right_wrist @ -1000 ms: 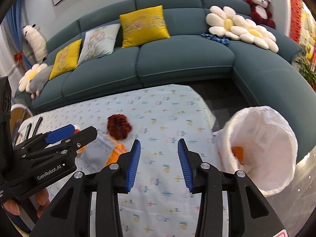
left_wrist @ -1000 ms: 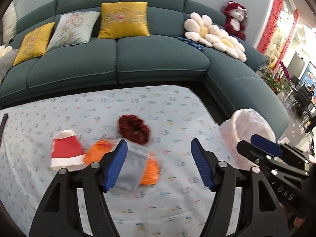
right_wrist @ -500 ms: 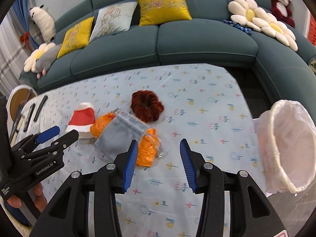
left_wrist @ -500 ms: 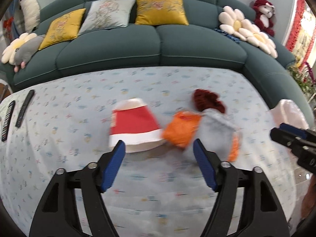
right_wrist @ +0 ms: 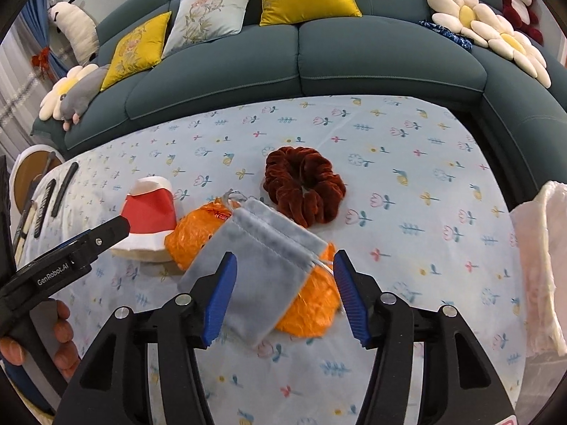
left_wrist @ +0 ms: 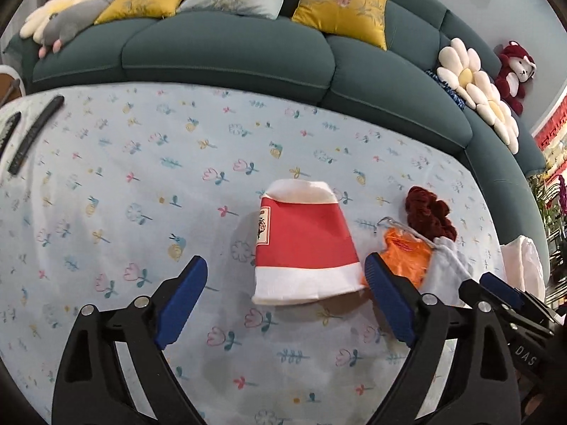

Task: Collect trash
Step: 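Grasp the second paper cup with the left gripper while the right gripper grasps the grey pouch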

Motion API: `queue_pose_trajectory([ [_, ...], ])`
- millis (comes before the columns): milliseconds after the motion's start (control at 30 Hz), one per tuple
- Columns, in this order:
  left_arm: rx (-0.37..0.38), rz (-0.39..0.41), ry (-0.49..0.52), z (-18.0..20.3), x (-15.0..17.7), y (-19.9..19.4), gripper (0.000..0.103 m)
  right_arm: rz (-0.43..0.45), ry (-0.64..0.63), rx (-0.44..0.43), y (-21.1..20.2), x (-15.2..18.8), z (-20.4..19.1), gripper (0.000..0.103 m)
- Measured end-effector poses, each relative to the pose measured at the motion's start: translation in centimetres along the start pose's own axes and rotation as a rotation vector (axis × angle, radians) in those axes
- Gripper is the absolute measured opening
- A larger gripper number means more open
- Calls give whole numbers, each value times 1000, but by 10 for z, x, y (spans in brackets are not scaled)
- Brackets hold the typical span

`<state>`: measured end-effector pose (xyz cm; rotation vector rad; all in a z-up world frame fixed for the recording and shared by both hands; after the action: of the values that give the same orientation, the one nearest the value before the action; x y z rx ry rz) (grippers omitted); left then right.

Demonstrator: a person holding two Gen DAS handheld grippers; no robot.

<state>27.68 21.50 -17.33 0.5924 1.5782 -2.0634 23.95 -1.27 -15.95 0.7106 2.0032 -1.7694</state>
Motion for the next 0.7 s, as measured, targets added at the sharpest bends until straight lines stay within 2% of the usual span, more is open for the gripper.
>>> queue_pose_trajectory([
  [67,5,-15,-10,-2,2,8,83,-14,-2,9,9,1,-2,55],
  [133,16,-39,-6,-2,5,16,63,-29,8,7,16,3,-3,55],
  [200,41,-58,-11,-2,8,21,53,-41,14,1,22,6,-5,55],
  [267,46,-40,-13,-1,7,17,47,-37,-3,7,23,8,-7,48],
  [333,45,-11,1,1,5,11,34,-43,-20,1,23,9,-11,27],
  [433,68,-5,-11,1,1,4,27,-38,-13,-16,18,8,-13,10],
  [467,67,1,-6,2,0,1,26,-37,-18,-22,16,7,-15,7],
  [700,60,27,26,8,-3,-20,20,9,-29,-66,-9,2,-21,5],
])
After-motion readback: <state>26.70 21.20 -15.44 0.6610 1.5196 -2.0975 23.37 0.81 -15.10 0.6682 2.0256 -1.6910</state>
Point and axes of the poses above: each gripper's, at about its wrist camera, not at the fingertips, and y roughly the way its jaws point, z to its right, x to its underside, the point moved 3 cm from there along y, roughly the way its jaws point, and after that the axes turned 7 degrees about z, right-handed, at the moved point
